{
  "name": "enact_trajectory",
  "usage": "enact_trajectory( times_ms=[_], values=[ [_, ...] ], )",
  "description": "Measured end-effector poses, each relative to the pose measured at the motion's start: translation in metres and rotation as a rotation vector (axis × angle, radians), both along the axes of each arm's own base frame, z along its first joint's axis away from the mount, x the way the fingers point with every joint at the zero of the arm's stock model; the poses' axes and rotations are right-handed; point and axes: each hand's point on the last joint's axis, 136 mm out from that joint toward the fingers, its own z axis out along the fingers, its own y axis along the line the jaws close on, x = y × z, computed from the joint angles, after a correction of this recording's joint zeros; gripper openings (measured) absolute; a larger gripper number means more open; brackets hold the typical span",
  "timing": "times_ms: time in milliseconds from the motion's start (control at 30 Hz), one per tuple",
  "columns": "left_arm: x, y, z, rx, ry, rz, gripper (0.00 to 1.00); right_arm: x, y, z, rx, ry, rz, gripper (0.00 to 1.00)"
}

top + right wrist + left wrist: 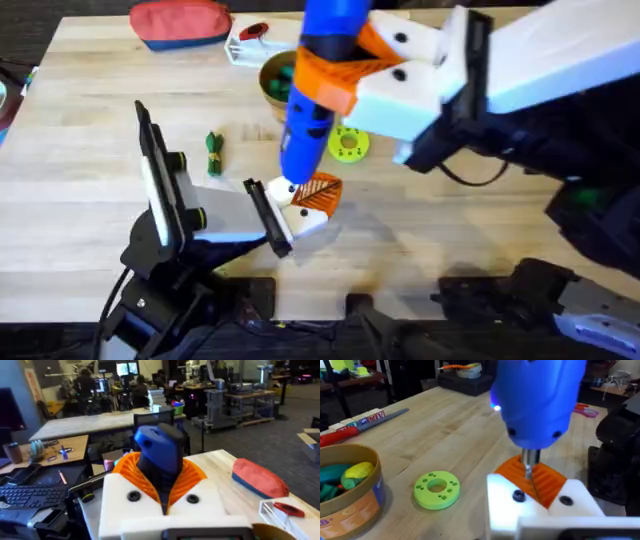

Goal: Pick up the gripper from the table and insert it into the empty holder that is missing its gripper. Then pick up a screw, insert it into the mounting hole, and use the screwdriver to tighten it. Finally, clean up the table by picking up the vegetable and placing it into the bucket.

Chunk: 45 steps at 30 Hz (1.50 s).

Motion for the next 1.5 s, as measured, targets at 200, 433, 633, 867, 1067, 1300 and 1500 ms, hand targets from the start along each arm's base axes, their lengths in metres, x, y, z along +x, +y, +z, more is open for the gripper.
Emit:
enact_trajectory(
  times_ms=[200,433,633,867,1067,1300,1500],
  values=[
    [0.000,0.000,0.000,0.000,0.000,0.000,0.006,0.003,0.017,-0.009,-0.005,0.008,0.029,0.007],
    [0.000,0.000,0.000,0.000,0.000,0.000,0.006,0.003,0.017,-0.008,-0.003,-0.004,0.029,0.007],
    [0.000,0.000,0.000,0.000,0.000,0.000,0.006,-0.003,0.012,0.002,0.016,-0.032,0.027,0.007],
    [0.000,0.000,0.000,0.000,0.000,0.000,0.006,-0.003,0.011,0.003,0.018,-0.034,0.027,0.007],
    [0.000,0.000,0.000,0.000,0.000,0.000,0.006,-0.002,0.012,-0.003,-0.001,-0.015,0.028,0.007],
    [0.000,0.000,0.000,0.000,0.000,0.000,0.006,-0.002,0.012,-0.005,-0.006,-0.010,0.027,0.007],
    [0.000,0.000,0.000,0.000,0.000,0.000,0.007,-0.001,0.014,-0.007,-0.011,-0.005,0.027,0.007]
  ],
)
